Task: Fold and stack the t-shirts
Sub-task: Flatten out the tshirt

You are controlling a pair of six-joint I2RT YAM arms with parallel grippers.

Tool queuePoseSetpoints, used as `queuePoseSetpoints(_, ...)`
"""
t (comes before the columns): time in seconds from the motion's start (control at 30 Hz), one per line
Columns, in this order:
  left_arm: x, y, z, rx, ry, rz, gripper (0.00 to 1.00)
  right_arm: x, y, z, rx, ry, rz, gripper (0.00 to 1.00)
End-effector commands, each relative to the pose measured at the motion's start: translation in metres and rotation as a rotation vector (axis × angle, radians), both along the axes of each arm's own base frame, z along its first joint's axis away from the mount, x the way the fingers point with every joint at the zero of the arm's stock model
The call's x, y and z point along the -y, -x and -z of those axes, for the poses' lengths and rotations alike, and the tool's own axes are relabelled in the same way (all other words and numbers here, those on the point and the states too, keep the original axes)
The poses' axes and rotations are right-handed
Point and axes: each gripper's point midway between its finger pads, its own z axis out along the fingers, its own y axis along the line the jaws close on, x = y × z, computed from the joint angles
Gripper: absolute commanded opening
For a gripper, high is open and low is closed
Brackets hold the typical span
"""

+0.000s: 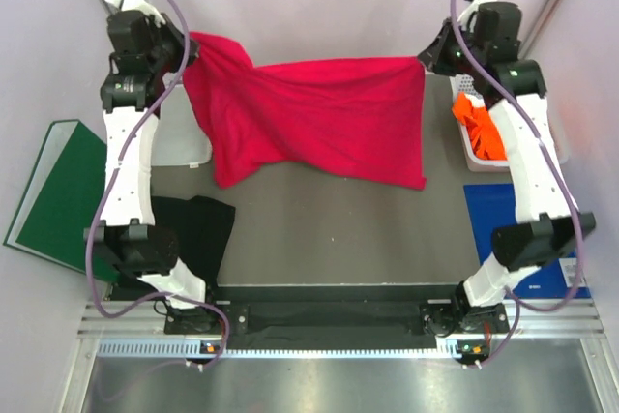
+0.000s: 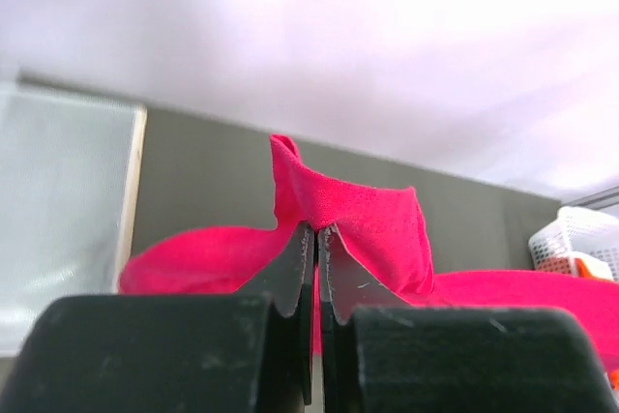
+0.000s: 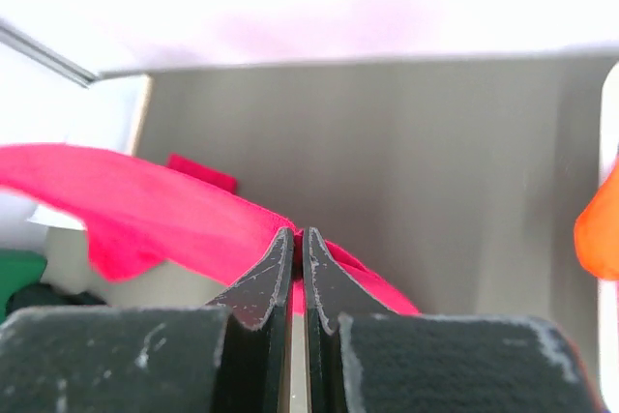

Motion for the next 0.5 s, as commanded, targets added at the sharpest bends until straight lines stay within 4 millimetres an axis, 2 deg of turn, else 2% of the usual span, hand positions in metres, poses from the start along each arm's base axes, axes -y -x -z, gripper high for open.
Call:
queuePoseSetpoints(0.0,-0.001,0.062,-0.109,0.287,-0.091,0.001,0.0,-0.007,0.065,-0.096,0.289,0.088,-0.035,0.0)
queuePoseSetpoints(0.03,-0.001,0.072,-0.118,0.31,-0.104,-0.002,0.0,-0.004,0.089,-0.118,0.355,0.091,-0.033,0.0)
queuePoseSetpoints(0.07,-0.001,0.091,-0.132,0.35,-0.118,-0.005,0.0,0.002,0.1,-0.127,0.39,0.117,-0.008,0.0)
queuePoseSetpoints(0.1,-0.001,0.102,-0.137,0.368,-0.136,-0.003,0.0,-0.005,0.114,-0.128,0.406,0.117,-0.034,0.0)
queuePoseSetpoints(0.13,0.001,0.112,-0.143,0.386,-0.143,0.001,0.0,0.007,0.139,-0.149,0.471,0.105,-0.004,0.0)
queuePoseSetpoints(0.17,0.002,0.133,-0.154,0.423,-0.15,0.0,0.0,0.013,0.151,-0.155,0.495,0.099,0.014,0.0)
queuePoseSetpoints(0.2,0.003,0.144,-0.16,0.445,-0.165,0.004,0.0,0.016,0.161,-0.155,0.505,0.09,0.017,0.0)
queuePoseSetpoints(0.23,0.004,0.153,-0.164,0.456,-0.172,0.004,0.0,0.027,0.19,-0.173,0.57,0.062,0.033,0.0)
queuePoseSetpoints(0.27,0.004,0.174,-0.177,0.497,-0.178,-0.002,0.0,0.034,0.202,-0.178,0.59,0.039,0.055,0.0)
queuePoseSetpoints(0.3,0.004,0.184,-0.182,0.514,-0.191,-0.005,0.0,0.039,0.212,-0.178,0.599,0.027,0.069,0.0)
queuePoseSetpoints(0.33,0.004,0.194,-0.187,0.532,-0.195,-0.009,0.0,0.05,0.236,-0.189,0.648,0.003,0.083,0.0)
queuePoseSetpoints(0.37,0.005,0.211,-0.197,0.567,-0.199,-0.015,0.0,0.057,0.245,-0.191,0.658,-0.007,0.112,0.0)
queuePoseSetpoints(0.47,0.006,0.234,-0.213,0.617,-0.201,-0.019,0.0,0.073,0.274,-0.204,0.707,-0.033,0.148,0.0)
